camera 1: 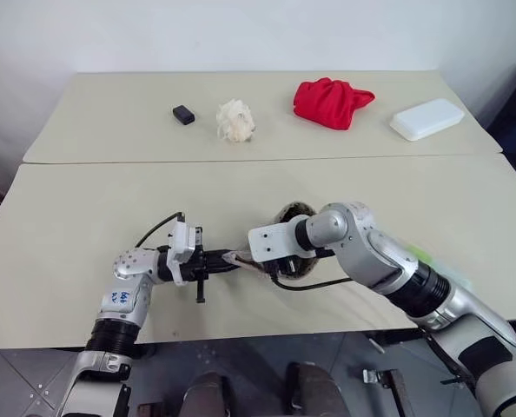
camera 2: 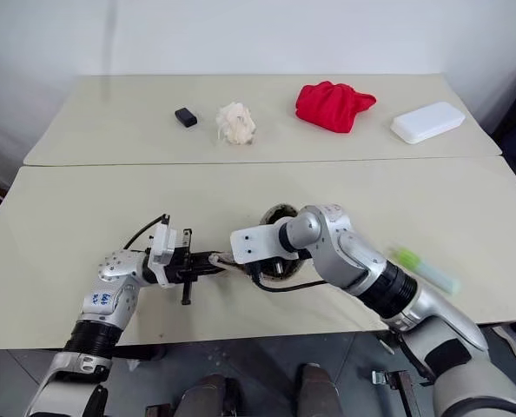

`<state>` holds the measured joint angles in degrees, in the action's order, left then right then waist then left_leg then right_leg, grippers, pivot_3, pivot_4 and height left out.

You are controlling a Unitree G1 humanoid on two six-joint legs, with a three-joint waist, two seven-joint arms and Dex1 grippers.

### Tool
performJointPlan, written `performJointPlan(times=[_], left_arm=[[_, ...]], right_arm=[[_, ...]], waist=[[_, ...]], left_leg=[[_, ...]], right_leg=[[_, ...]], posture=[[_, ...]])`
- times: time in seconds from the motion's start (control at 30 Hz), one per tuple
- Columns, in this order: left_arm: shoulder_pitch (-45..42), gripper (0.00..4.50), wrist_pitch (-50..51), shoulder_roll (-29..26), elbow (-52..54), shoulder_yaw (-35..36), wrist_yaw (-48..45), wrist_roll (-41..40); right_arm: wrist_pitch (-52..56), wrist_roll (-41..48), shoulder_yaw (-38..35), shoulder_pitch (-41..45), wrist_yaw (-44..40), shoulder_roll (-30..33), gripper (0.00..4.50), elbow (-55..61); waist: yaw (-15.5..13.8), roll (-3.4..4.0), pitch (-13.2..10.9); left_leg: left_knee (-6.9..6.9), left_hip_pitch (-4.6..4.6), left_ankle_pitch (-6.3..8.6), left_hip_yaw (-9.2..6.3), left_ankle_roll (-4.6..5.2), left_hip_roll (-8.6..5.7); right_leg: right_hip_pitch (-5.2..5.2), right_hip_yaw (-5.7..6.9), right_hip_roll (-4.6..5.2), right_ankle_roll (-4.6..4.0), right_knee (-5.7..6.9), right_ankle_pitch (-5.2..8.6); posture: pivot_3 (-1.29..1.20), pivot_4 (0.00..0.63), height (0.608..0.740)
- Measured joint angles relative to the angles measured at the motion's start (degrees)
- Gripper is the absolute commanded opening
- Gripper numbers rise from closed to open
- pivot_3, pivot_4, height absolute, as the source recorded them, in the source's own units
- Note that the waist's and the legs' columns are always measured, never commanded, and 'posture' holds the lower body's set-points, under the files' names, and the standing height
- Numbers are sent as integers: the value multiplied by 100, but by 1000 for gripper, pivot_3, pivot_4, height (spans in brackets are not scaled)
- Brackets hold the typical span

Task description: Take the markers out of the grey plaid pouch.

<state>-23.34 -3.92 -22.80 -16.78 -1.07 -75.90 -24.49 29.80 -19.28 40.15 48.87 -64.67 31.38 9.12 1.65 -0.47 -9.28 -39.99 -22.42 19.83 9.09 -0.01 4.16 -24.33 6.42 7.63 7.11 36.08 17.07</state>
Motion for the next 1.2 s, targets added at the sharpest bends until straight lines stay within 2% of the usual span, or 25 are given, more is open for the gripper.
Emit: performJointPlan(times=[0.33,0.63,0.8,1.2], left_arm=[[-94,0,-2,-13,-79,16,9,8],[-121,0,6,-48,78,174,-1,-109],[-54,0,25,-56,291,158,-13,-130],[147,0,172,-216,621,111,13,-181]], right_arm=[[151,32,-333,-205,-10,-195,579,20],[-161,1131,-1309,-653,-176,-250,579,333],[-508,1477,-1557,-792,-318,-57,579,410],[-901,1661,-1575,-912,-307,100,579,457]], waist=[[-3,0,0],[0,-1,-1],[-5,-2,-2],[-8,-2,-2]], left_leg=[[0,0,0,0,0,0],[2,-1,0,-1,0,0],[3,-2,0,-1,0,-1],[3,-1,0,-2,0,0]], right_leg=[[1,0,0,0,0,0],[0,1,-1,0,-2,0],[0,1,-1,0,-5,0],[0,1,0,0,-4,0]], posture=[[0,150,740],[0,150,740],[0,150,740],[0,150,740]])
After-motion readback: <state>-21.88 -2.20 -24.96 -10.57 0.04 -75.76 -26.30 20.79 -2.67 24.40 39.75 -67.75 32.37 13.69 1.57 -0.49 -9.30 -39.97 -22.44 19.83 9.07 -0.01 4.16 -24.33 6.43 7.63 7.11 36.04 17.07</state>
